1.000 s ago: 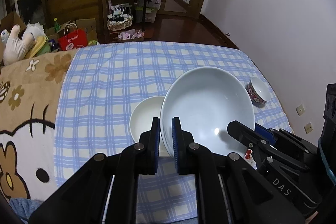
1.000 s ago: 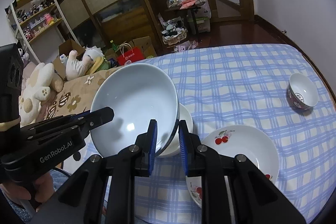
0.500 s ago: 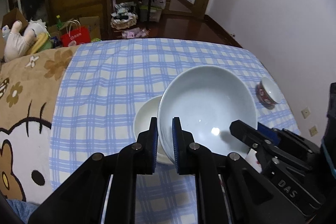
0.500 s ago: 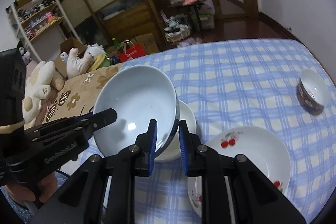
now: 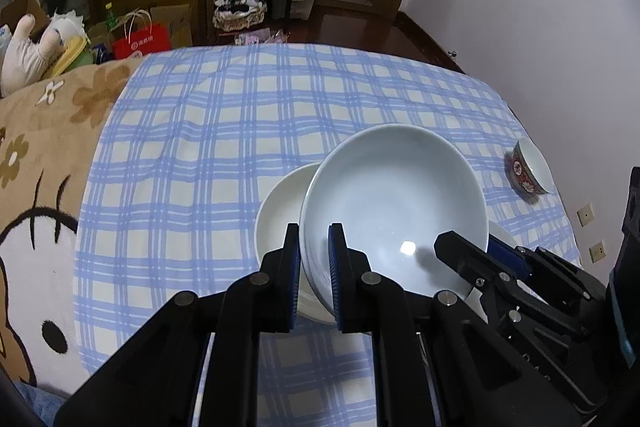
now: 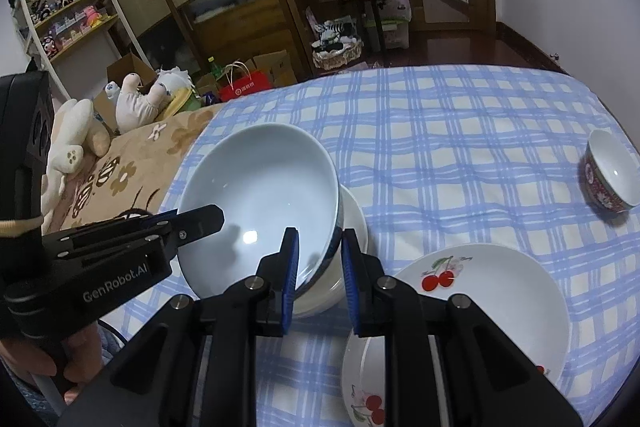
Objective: Organize plates and bowls
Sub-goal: 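Lift and carry the red-patterned bowl with both grippers over the white bowl, then lower the red-patterned bowl into the white bowl with both grippers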
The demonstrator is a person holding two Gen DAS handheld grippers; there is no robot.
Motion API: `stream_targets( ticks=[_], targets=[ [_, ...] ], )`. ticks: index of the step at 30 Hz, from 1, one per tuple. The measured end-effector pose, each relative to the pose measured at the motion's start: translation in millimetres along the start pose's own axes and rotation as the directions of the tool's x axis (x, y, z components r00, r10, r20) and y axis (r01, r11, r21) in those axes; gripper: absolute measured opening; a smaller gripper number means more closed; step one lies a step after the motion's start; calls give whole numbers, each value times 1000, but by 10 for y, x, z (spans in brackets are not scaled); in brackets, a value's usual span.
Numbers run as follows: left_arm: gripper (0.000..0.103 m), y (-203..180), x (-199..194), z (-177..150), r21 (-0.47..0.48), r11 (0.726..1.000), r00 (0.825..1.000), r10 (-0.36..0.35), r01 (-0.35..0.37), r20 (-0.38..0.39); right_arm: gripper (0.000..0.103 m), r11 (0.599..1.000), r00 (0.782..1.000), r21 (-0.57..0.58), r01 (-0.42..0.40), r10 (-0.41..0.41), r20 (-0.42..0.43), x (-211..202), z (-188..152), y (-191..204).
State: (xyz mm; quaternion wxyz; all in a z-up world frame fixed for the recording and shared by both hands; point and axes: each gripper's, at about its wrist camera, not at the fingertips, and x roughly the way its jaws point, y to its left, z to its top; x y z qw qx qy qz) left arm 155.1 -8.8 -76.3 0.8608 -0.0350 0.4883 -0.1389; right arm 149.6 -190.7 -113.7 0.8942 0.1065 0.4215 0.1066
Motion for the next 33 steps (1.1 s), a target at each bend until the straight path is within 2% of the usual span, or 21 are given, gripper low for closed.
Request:
stream_targets(
  ticks=[10, 21, 33],
  targets=[
    [12, 99, 223, -44, 6, 999, 997, 33, -33, -70, 23, 1000, 999, -13, 9, -10, -44, 254, -12, 24],
    [12, 196, 370, -39, -50, 998, 993, 18, -24, -116, 23, 999, 996, -28, 42, -44, -77, 400, -47, 65],
    [12, 198, 457, -22, -60, 998, 991, 21, -29, -132, 22, 997, 993, -46, 65, -69, -94, 466, -69, 34]
  ],
)
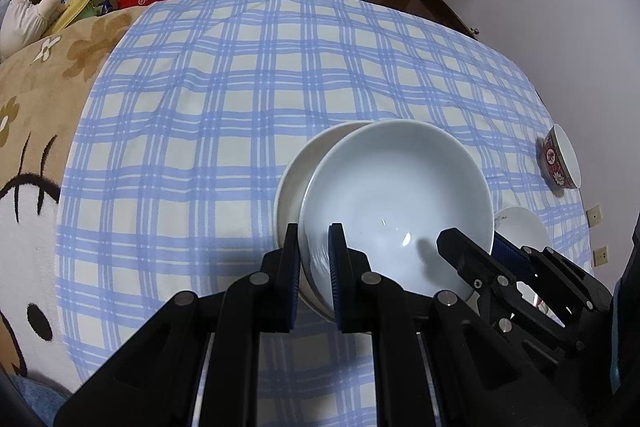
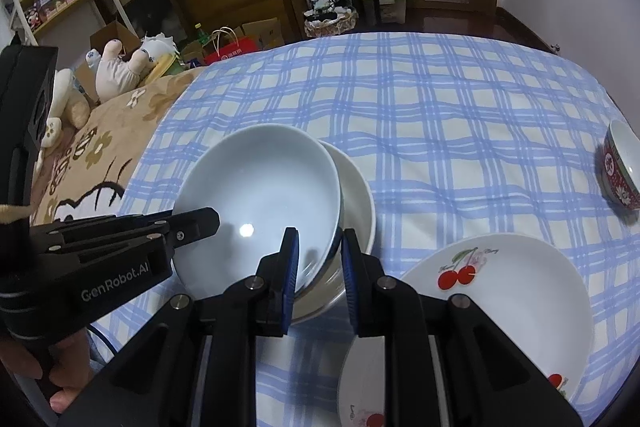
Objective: Organize plates and bowls
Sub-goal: 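Lower the red-patterned bowl into the white bowl with both grippers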
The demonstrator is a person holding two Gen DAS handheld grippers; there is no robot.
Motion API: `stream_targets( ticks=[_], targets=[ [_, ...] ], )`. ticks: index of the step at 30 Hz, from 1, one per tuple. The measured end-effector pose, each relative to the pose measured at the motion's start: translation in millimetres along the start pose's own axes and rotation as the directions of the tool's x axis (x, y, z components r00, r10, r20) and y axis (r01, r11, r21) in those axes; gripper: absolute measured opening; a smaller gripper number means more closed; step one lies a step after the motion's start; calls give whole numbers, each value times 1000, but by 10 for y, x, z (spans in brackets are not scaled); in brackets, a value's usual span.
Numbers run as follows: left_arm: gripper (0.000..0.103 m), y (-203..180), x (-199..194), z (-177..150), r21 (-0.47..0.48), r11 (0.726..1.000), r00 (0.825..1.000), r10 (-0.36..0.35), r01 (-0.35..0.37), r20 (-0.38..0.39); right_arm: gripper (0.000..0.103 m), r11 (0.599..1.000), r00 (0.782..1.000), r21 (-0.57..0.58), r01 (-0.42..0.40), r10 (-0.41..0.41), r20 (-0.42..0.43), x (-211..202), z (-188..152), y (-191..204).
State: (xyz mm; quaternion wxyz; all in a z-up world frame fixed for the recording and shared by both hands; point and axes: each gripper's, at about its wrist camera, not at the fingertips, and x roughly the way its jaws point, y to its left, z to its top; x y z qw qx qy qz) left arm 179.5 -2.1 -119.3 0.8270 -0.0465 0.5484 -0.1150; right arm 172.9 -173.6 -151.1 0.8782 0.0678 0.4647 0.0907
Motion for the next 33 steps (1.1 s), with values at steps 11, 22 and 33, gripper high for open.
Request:
stream_targets(
  ticks=[11, 22, 33],
  targets=[
    [12, 16, 50, 13, -2, 1000, 1000, -1, 1, -14, 23, 1000, 1000, -20, 17, -18, -15, 64, -33, 9],
    [13, 20, 109, 18, -3, 1000, 1000, 5, -5, -23, 25, 999, 999, 32, -22, 23, -30, 75, -60, -92],
    [14, 30, 104, 24, -3, 1000, 1000, -2, 2, -20, 26, 1000, 999, 18, -7, 7, -34, 80, -59, -40]
  ],
)
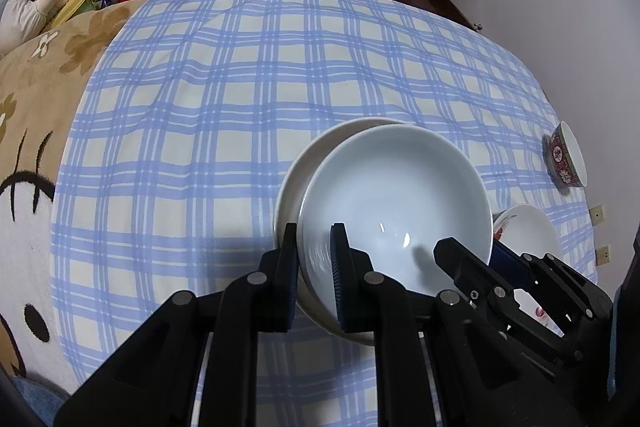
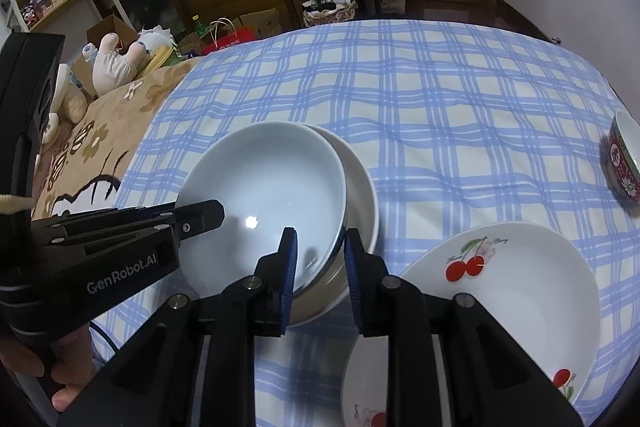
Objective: Organize plates and bowls
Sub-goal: 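Lower the red-patterned bowl into the white bowl with both grippers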
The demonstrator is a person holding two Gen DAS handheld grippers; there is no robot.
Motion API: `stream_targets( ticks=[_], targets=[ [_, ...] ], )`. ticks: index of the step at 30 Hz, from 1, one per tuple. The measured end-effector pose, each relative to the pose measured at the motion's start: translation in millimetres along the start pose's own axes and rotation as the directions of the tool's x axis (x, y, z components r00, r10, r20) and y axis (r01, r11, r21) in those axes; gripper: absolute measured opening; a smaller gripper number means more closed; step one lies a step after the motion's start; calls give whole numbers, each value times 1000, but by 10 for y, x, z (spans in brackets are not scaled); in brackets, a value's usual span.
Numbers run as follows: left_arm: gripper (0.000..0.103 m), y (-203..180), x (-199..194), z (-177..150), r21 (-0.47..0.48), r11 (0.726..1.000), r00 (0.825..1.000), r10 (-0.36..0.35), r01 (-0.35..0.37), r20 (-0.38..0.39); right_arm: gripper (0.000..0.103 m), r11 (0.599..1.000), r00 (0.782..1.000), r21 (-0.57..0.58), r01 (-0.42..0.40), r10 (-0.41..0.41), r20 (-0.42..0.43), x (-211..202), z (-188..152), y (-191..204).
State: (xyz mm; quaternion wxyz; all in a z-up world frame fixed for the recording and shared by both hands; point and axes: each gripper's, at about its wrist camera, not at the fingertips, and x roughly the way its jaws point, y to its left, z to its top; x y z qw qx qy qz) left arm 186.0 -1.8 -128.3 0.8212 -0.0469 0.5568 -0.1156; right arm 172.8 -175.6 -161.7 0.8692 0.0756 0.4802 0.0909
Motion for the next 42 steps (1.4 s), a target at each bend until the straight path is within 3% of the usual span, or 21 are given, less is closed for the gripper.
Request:
stream_targets(
  ticks=[19, 26, 33, 42],
  targets=[
    [16, -11, 5, 0, 16, 1000, 1000, -19, 19, -17, 26, 997, 998, 66, -39, 42, -55, 20, 62, -58],
    [16, -23, 21, 9, 17, 1000, 1000, -14, 15, -12, 28, 1000, 997, 16, -1, 2, -72, 47, 83, 35],
    [17, -58, 35, 29, 53, 998, 1000, 20, -19, -12, 37, 1000, 995, 11, 16, -14, -101, 100, 126, 76],
    [17, -59, 15, 42, 84, 996, 1000, 18, -16, -14, 38, 999, 989, 29, 27, -22, -146, 161, 188, 52]
  ],
)
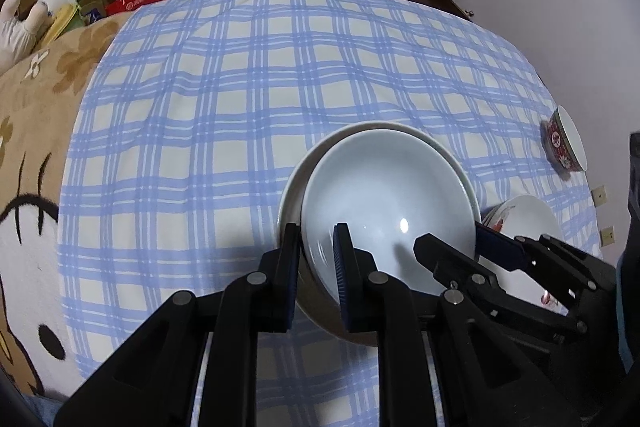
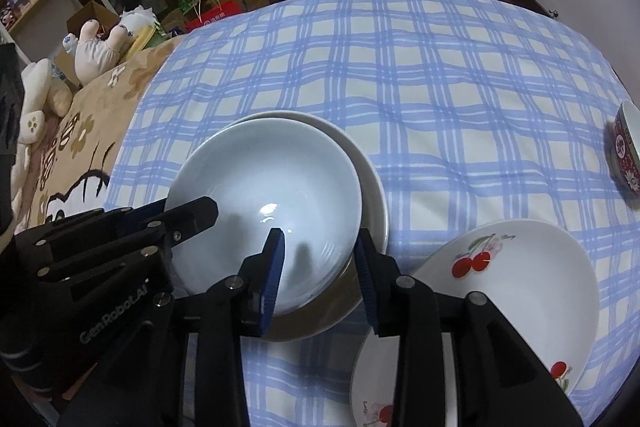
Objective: Organize plates and bowls
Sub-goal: 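Lower the red-patterned bowl into the white bowl with both grippers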
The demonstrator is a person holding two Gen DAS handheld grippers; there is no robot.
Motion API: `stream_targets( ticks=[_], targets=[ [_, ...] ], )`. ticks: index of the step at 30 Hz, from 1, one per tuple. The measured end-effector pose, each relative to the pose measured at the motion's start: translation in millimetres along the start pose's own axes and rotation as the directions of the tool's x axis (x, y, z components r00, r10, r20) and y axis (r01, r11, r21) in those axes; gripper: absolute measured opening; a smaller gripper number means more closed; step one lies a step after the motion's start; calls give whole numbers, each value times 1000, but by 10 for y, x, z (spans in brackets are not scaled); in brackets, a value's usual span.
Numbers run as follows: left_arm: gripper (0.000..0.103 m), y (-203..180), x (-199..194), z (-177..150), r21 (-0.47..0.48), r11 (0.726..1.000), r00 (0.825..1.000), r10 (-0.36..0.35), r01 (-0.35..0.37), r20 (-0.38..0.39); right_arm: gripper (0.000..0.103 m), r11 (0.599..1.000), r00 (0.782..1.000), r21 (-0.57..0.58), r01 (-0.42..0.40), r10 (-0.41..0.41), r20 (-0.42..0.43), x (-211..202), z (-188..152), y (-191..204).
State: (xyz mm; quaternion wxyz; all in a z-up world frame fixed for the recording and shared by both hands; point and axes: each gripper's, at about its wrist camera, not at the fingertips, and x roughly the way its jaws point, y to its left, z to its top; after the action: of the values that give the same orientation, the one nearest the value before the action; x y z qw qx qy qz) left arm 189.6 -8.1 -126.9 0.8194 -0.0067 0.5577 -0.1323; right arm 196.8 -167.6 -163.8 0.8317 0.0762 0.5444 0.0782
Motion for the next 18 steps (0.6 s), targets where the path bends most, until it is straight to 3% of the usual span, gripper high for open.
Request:
stream_targets(
  ticks=[8, 18],
  targets=[
    [18, -75, 14, -7, 53, 998, 999, 37, -36, -6, 37, 1000, 1000, -9, -2, 2, -29, 5, 17, -7],
    [24, -16, -18, -30, 15, 1000, 998, -12, 13, -60, 37, 999, 998, 30, -40, 41, -40, -32, -33, -47]
  ],
)
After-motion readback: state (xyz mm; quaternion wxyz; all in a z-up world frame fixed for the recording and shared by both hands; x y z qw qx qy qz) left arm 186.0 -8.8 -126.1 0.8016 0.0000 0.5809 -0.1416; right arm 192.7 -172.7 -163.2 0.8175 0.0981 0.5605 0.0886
